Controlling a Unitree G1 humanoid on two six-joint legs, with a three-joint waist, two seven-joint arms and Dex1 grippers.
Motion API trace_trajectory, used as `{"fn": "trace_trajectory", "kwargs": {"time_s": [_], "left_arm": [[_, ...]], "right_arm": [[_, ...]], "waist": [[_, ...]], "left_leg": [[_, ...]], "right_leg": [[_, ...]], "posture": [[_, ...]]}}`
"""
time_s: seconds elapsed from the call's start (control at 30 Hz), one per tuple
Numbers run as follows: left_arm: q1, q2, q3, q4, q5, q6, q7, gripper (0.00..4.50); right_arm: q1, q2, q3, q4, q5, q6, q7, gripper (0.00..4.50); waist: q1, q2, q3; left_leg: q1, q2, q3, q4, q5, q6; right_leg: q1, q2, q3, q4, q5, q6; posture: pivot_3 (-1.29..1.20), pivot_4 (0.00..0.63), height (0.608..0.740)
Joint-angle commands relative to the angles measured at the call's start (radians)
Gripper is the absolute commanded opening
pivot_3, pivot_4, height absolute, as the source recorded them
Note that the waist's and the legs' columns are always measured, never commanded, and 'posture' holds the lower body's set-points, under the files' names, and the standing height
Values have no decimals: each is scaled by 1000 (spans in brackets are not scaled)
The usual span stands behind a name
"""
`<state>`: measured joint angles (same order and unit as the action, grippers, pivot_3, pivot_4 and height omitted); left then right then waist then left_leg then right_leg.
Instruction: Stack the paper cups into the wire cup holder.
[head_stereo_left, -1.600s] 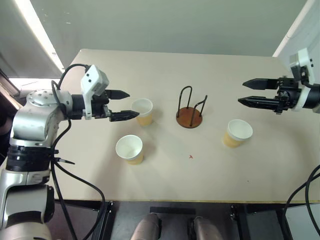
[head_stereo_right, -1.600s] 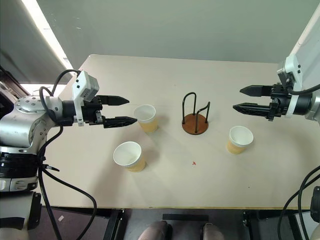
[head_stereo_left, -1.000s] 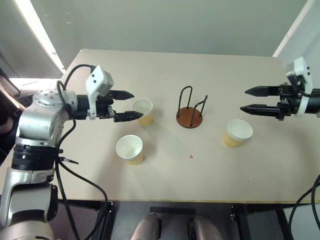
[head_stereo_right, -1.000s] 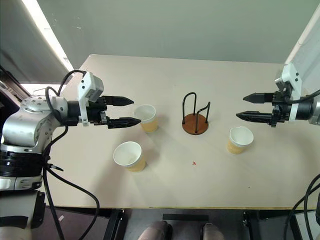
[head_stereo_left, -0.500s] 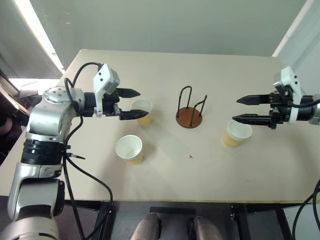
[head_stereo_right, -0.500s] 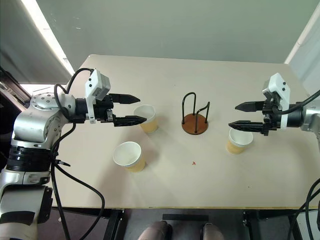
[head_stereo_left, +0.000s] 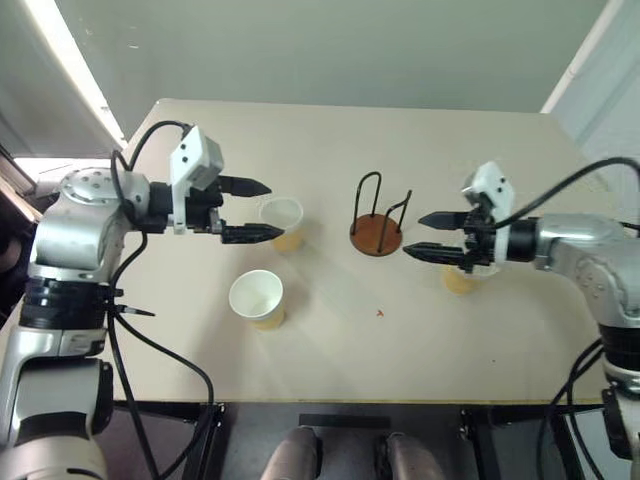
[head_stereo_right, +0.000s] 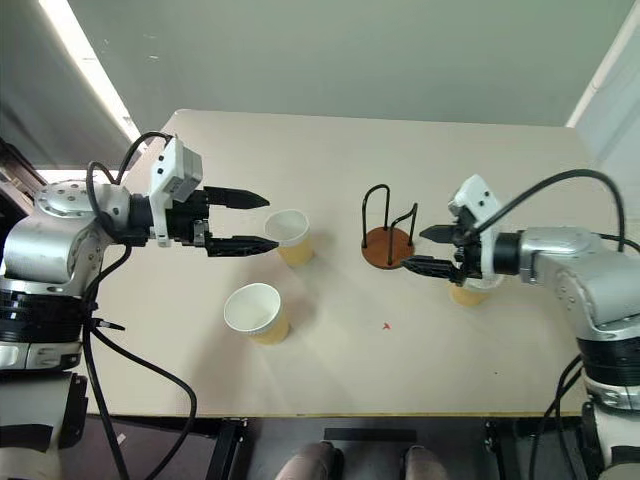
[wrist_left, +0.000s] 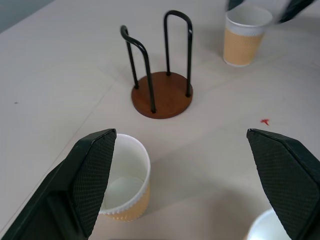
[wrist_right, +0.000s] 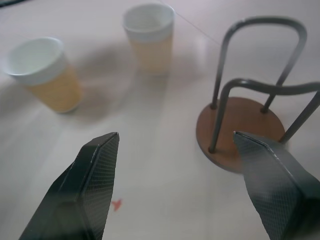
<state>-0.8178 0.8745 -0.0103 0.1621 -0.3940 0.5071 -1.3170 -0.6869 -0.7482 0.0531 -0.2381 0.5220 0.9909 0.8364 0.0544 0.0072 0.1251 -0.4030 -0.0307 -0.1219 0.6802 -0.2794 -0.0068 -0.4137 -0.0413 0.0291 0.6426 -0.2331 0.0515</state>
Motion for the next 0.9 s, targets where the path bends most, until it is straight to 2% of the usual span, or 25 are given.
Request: {"fn": "trace_trajectory", "kwargs": {"time_s": [0.03,0.37,0.9], "left_arm": [[-1,18,43,-10,-13,-19,-3,4478],[9,13,52,-29,-18,-12,12,4478],[26,23,60,-35,-38,14,17,4478]], "right_arm": [[-20,32,25,-5,-31,26,-67,3779],[-86,152,74,92,-131,32,-208,3779],[-154,340,33,159,-157,97,-364,3779]], "waist": [[1,0,0],[-1,0,0],[-1,0,0]], "left_leg": [[0,0,0,0,0,0],[-1,0,0,0,0,0],[-5,0,0,0,0,0]], "right_leg": [[0,0,0,0,0,0],[-2,0,0,0,0,0],[-5,0,-1,0,0,0]], "posture": [[0,150,740],[0,150,740],[0,150,740]]}}
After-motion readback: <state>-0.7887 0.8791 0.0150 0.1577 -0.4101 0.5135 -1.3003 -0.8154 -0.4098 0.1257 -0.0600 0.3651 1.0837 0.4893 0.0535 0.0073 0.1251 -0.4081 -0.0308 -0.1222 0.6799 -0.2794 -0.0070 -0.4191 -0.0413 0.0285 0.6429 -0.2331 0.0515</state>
